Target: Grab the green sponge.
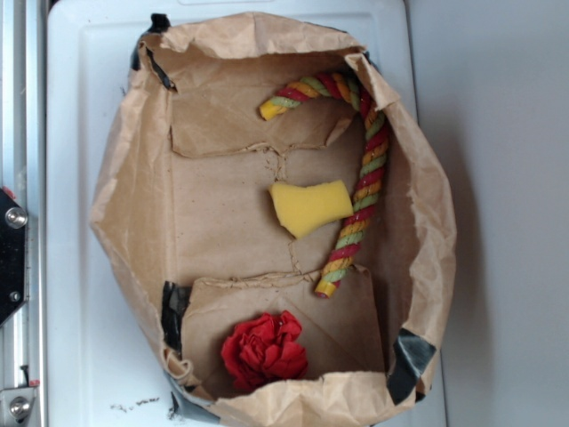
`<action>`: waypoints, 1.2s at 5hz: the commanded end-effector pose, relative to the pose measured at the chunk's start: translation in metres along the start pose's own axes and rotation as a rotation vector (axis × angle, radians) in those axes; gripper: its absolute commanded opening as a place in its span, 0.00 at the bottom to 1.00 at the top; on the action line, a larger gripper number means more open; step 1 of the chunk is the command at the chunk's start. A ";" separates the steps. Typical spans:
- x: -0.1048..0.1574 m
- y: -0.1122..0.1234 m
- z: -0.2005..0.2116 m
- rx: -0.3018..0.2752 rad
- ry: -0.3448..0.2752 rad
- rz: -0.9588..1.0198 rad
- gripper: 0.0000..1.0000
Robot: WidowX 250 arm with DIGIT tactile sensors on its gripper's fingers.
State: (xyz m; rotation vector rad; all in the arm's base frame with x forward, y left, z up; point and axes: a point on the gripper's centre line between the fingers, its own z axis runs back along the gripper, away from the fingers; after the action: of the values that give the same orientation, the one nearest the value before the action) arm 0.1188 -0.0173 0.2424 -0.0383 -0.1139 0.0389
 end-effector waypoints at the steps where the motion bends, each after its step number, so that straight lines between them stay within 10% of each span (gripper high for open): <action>1: 0.000 0.000 0.000 0.000 0.000 0.000 1.00; 6: 0.137 0.033 -0.065 0.049 -0.059 0.095 1.00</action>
State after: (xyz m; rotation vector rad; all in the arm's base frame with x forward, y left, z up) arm 0.2577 0.0072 0.1742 -0.0063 -0.1104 0.0943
